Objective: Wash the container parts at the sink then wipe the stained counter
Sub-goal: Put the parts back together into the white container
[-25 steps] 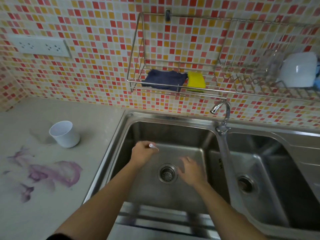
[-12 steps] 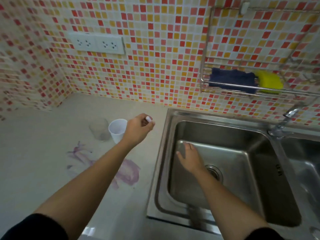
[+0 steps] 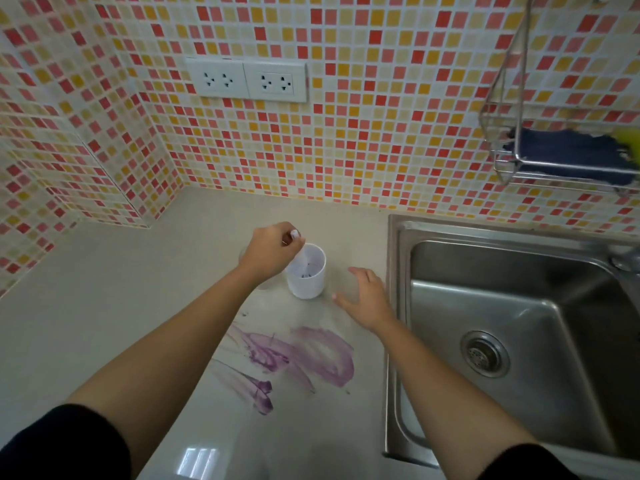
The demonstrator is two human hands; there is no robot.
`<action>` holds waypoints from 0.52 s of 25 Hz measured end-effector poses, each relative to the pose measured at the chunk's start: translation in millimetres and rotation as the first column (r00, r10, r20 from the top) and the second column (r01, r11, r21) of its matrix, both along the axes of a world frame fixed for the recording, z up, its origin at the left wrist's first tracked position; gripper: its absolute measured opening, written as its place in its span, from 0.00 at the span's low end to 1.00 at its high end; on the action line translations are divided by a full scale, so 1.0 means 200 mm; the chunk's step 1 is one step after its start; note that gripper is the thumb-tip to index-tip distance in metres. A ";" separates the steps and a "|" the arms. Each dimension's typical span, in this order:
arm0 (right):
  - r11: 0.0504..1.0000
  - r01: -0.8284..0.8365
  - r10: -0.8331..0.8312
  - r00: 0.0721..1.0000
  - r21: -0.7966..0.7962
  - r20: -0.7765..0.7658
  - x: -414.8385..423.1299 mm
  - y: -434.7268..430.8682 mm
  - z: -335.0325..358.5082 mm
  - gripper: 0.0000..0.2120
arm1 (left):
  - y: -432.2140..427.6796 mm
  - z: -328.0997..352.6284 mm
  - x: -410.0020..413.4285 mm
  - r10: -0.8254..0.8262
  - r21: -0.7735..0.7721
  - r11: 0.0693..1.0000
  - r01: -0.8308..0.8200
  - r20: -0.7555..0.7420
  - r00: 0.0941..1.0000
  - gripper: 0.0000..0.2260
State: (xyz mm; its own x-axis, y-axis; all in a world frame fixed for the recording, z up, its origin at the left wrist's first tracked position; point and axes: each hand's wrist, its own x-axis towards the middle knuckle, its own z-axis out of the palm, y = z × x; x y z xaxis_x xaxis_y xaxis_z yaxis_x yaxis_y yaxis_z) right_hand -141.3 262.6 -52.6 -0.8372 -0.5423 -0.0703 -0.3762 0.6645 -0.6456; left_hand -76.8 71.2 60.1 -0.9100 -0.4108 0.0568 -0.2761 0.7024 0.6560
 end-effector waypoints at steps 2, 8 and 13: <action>0.998 -0.018 0.024 0.995 -0.058 0.101 0.01 -0.08 0.00 0.40 | -0.02 -0.05 -0.02 -0.036 -0.033 0.999 0.038 0.046 0.998 0.10; 0.971 0.036 0.019 0.973 -0.235 0.229 0.03 -0.23 -0.02 0.44 | -0.04 -0.14 -0.06 -0.128 -0.077 0.987 0.139 0.138 0.982 0.10; 0.956 0.016 0.046 0.978 -0.293 0.204 0.03 -0.26 0.01 0.37 | -0.05 -0.14 -0.08 -0.190 -0.112 0.970 0.216 0.208 0.960 0.09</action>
